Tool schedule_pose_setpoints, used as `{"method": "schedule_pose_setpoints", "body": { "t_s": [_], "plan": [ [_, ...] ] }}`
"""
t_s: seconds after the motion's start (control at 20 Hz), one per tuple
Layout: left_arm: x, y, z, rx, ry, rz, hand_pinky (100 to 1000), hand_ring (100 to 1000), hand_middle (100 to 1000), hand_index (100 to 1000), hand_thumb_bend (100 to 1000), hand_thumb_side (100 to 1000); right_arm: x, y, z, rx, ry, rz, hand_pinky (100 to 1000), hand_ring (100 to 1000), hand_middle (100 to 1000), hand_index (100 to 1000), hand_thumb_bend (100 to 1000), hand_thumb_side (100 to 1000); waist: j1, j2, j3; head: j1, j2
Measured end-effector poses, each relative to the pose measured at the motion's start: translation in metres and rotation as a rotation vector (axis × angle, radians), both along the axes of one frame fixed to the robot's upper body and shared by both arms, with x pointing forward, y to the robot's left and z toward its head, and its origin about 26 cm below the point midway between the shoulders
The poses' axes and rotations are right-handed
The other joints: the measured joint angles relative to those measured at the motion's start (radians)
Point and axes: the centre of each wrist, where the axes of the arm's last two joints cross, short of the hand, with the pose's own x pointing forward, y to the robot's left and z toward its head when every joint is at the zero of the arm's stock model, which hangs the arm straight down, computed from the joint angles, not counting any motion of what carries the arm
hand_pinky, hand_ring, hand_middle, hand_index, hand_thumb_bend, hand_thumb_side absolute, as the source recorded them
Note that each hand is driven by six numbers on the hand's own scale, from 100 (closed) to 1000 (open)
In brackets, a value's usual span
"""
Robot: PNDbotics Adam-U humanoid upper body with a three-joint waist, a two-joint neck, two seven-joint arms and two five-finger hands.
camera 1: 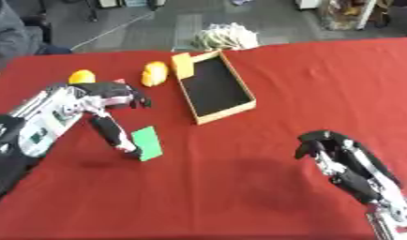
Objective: Pick up objects on the table and place them in the box.
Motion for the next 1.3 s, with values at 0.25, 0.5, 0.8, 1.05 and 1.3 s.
{"method": "schedule_pose_setpoints", "body": {
  "t_s": [0.25, 0.5, 0.8, 1.05, 1.3],
  "plan": [
    [0.005, -0.002, -0.018, -0.012, 0.005, 0.042, 871, 810, 813, 909, 702, 470, 0.000, 0.000, 0.000, 0.000, -0.001, -0.001, 727, 585, 544, 717, 100, 447, 0.000, 0.000, -0.001, 0.000, 0.000],
    [0.009, -0.004, -0.030, -0.014, 0.014, 0.067, 805, 733, 733, 858, 656, 377, 0.000, 0.000, 0.000, 0.001, -0.001, -0.002, 727, 585, 544, 717, 100, 446, 0.000, 0.000, -0.003, 0.000, 0.000],
    [0.009, -0.003, -0.035, -0.007, 0.023, 0.073, 642, 548, 537, 727, 571, 191, 0.000, 0.000, 0.000, 0.001, -0.001, -0.002, 727, 585, 544, 717, 100, 445, 0.000, 0.000, -0.003, 0.000, 0.000],
    [0.007, -0.003, -0.035, -0.006, 0.020, 0.059, 528, 437, 410, 617, 432, 190, 0.000, 0.000, 0.000, 0.002, 0.000, -0.004, 728, 585, 544, 717, 100, 443, 0.000, 0.000, -0.003, 0.000, 0.000],
    [0.001, -0.003, -0.018, -0.019, -0.031, 0.028, 493, 401, 369, 579, 341, 194, 0.000, 0.000, 0.000, 0.002, 0.000, -0.006, 728, 585, 544, 716, 100, 443, 0.000, 0.000, -0.002, 0.000, 0.000]
  ]
}}
